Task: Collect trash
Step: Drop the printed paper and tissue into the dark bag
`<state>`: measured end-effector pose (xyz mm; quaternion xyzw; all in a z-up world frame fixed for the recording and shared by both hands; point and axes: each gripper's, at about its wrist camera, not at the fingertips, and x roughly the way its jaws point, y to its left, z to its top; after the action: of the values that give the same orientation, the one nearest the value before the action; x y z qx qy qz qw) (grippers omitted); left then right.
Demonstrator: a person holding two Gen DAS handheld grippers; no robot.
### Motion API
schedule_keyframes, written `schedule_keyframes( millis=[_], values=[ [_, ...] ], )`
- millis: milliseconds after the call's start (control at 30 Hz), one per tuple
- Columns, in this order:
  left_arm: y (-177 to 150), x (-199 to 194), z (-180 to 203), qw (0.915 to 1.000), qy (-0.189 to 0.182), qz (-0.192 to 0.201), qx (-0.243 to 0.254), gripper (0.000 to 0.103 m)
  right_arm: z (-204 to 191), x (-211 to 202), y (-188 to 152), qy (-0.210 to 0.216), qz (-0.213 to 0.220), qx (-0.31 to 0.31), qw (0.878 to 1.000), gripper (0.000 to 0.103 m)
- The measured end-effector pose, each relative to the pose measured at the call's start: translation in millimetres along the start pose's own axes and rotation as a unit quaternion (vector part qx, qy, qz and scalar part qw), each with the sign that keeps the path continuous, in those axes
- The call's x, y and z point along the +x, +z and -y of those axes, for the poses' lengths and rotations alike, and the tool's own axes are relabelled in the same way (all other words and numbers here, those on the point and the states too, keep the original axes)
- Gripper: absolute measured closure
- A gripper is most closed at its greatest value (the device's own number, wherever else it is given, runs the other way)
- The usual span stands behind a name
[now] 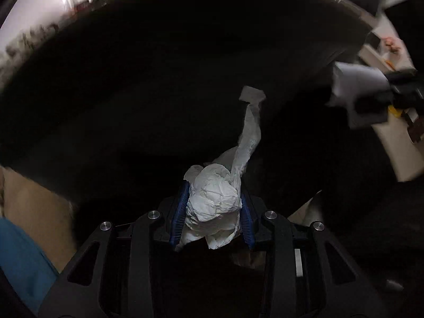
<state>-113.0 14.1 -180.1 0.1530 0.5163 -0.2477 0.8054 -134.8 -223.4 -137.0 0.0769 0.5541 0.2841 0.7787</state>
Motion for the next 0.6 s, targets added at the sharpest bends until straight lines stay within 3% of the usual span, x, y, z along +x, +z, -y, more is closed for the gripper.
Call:
schedule_keyframes(
  millis=[33,67,100,133,233,367,433,600],
  values=[
    [1,21,-3,0.9995,-0.019,-0.025,-0.007,0.058,6,13,0,-0.01,-0.013,0.002,1.0,0.087],
    [3,39,-5,0.9985,-0.029,-0.045,-0.012,0.045,12,29,-3,-0.023,-0.027,0.002,0.999,0.069],
    [5,49,-5,0.998,-0.026,-0.057,-0.012,0.024,22,49,-3,-0.032,-0.054,0.008,0.998,0.053],
    [7,62,-4,0.997,-0.03,-0.071,-0.003,0.017,27,57,-3,-0.043,-0.061,0.011,0.997,0.04],
    [8,76,-2,0.9951,-0.044,-0.088,0.007,0.016,34,64,-8,-0.05,-0.076,0.017,0.996,0.042],
    [4,67,-1,0.9947,-0.064,-0.08,0.007,0.016,16,27,-15,-0.039,-0.048,-0.003,0.998,0.042],
    [-11,45,6,0.9956,-0.065,-0.067,0.003,0.016,-5,-6,-9,-0.02,-0.021,-0.029,0.999,0.042],
    [-2,-15,1,0.9993,-0.034,-0.015,-0.01,0.016,-49,-86,30,0.001,0.074,-0.084,0.994,0.039]
  ],
)
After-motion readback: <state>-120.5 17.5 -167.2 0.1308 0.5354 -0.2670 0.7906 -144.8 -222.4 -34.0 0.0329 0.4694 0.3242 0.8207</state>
